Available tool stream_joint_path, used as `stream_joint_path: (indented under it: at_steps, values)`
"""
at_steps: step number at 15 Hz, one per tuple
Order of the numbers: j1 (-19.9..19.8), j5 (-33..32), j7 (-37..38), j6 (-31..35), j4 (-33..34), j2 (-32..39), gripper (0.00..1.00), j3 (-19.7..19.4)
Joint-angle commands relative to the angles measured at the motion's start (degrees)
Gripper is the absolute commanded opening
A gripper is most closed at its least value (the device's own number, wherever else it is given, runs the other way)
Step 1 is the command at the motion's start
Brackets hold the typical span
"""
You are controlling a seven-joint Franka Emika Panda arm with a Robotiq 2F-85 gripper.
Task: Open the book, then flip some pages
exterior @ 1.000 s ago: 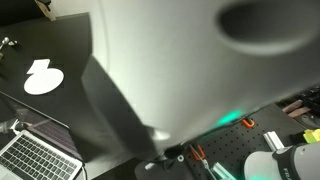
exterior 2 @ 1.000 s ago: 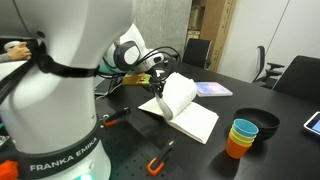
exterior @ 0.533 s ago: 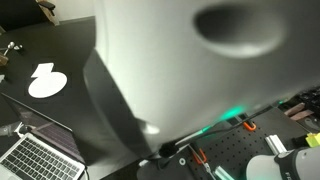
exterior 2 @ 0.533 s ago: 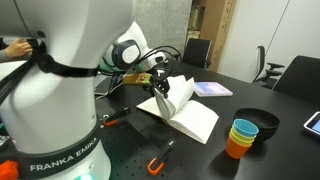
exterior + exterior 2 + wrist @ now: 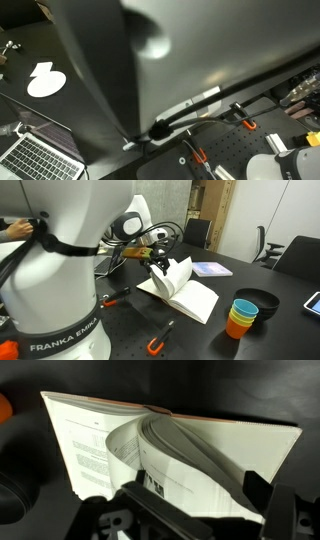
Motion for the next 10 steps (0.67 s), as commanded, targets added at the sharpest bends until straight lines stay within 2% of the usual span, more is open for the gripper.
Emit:
stream_joint_path:
  at_steps: [1, 5, 10]
  values:
    - [4.2, 0.6, -2.4, -4.6, -0.6, -3.8, 1.0, -6.1]
    - [10.1, -0.8, -0.9, -9.1, -0.4, -4.2, 1.0, -14.3]
    - [17.7, -4.5, -0.7, -19.9, 0.6, -5.1, 1.0, -25.9]
